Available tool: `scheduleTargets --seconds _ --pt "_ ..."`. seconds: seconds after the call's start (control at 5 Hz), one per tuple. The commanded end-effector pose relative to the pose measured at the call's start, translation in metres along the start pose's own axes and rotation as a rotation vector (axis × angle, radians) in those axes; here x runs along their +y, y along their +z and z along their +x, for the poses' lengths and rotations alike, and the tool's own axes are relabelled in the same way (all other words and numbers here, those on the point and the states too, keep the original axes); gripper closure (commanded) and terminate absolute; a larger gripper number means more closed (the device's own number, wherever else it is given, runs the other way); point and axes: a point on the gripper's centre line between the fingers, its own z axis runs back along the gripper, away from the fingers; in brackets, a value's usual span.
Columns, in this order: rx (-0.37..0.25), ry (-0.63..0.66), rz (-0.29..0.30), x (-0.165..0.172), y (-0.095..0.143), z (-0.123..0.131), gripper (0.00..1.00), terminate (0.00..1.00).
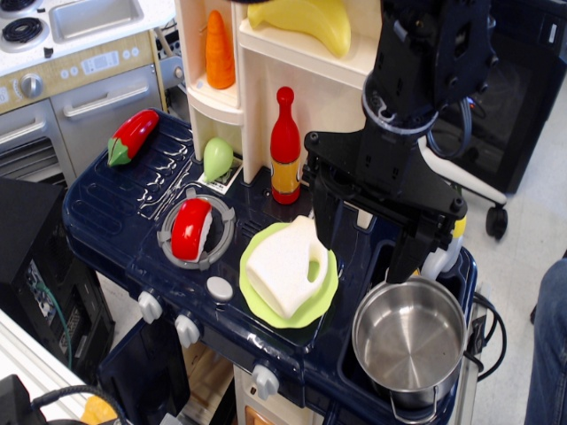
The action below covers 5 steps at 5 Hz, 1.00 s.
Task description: Put sushi in pot or pan
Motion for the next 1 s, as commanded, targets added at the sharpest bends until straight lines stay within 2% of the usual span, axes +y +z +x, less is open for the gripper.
scheduleTargets --seconds 0.0,0.2,0.4,0.6,0.8 --pt "0.000 0.000 0.000 0.000 0.000 0.000 0.00 0.00" --pt "0.006 -0.008 0.044 0.050 0.007 0.012 0.00 0.00" --pt "0.002 0.042 0.133 0.090 -0.001 0.019 0.00 0.00" --pt "-0.024 0.129 0.171 0.120 -0.019 0.016 0.00 0.00" --pt "-0.011 0.106 0.151 0.150 -0.032 0.017 0.00 0.00"
